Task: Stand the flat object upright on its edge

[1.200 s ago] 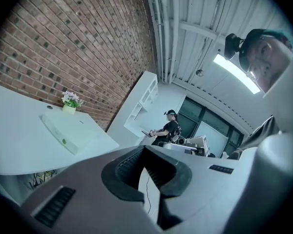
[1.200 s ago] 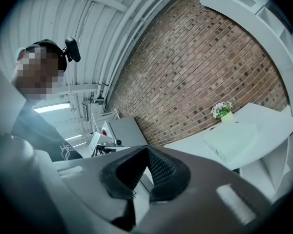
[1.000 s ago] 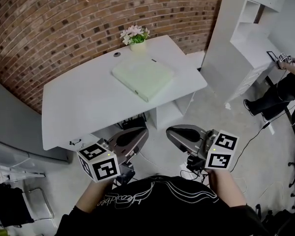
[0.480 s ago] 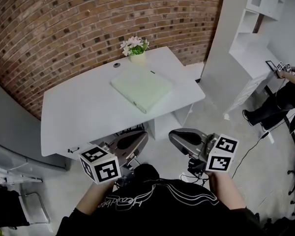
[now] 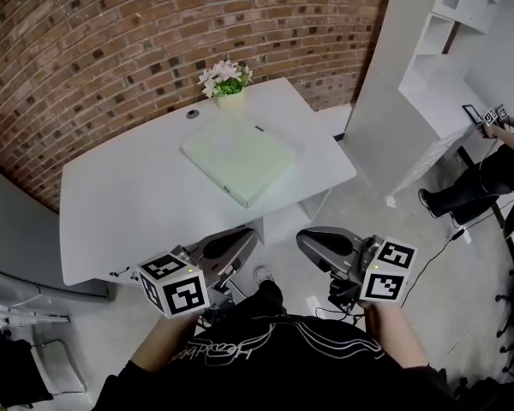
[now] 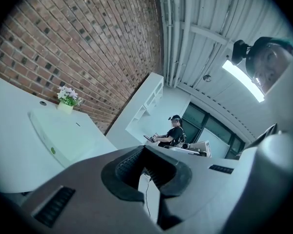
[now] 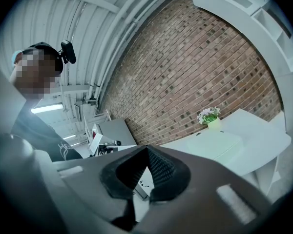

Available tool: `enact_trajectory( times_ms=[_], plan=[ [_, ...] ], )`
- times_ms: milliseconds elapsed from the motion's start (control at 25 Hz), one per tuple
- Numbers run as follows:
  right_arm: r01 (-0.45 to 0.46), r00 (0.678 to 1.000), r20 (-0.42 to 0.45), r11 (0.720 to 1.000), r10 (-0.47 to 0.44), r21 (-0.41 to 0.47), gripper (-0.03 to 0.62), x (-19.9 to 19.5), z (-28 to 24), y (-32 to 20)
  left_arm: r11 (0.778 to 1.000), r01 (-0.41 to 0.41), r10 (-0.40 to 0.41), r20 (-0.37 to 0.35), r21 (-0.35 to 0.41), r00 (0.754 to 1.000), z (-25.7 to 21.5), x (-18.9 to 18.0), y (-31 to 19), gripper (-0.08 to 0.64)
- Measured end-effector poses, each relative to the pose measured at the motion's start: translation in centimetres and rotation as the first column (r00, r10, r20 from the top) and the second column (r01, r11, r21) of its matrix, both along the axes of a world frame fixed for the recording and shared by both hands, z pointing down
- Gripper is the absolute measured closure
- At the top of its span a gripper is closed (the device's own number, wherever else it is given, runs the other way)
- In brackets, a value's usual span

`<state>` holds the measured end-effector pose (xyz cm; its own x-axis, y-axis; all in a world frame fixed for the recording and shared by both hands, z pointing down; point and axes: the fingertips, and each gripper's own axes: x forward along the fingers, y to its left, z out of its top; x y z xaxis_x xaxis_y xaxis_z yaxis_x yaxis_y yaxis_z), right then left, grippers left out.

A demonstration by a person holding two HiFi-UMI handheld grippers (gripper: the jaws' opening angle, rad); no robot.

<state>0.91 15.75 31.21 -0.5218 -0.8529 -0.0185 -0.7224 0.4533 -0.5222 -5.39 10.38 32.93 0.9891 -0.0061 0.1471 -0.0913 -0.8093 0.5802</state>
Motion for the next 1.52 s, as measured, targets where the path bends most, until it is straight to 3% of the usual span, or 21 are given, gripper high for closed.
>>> enact_trajectory(
  times_ms=[360,600,880,1120,1280,1440,1520],
  plan=[
    [-0.028,0.999,0.039,0.997,0.031,-0.077,0.588,5.0,3.0,-6.3,0.997,-0.019,0.022,0.054,-0.071,0.998,3.3,4.7,-6.2,0.558],
    [-0.01,0.997,0.076,0.994,0.018,-0.113,0.588,7.7,3.9,-11.7,0.993,0.031,-0.022,0.076,-0.112,0.997,4.7,6.9,-12.3,0.558],
    [0.016,0.998,0.068,0.977,-0.001,-0.213,0.588,10.7,6.9,-18.0,0.977,0.13,-0.108,0.131,-0.172,0.986,8.2,7.2,-18.8,0.558],
    [0.048,0.997,0.062,0.969,-0.034,-0.241,0.586,11.9,7.9,-22.8,0.978,0.144,-0.119,0.165,-0.151,0.979,9.7,7.3,-22.8,0.554],
    [0.038,0.999,0.042,0.967,-0.029,-0.252,0.586,13.5,8.6,-24.2,0.968,0.19,-0.155,0.204,-0.165,0.967,10.9,7.2,-24.9,0.541],
    [-0.017,1.0,-0.019,0.967,0.012,-0.256,0.586,15.5,9.8,-24.7,0.971,0.18,-0.149,0.194,-0.157,0.97,11.1,7.3,-25.3,0.498],
    [-0.016,1.0,-0.007,0.962,0.015,-0.272,0.58,15.9,10.7,-24.5,0.967,0.198,-0.163,0.207,-0.162,0.965,11.6,6.8,-25.2,0.487]
  ],
)
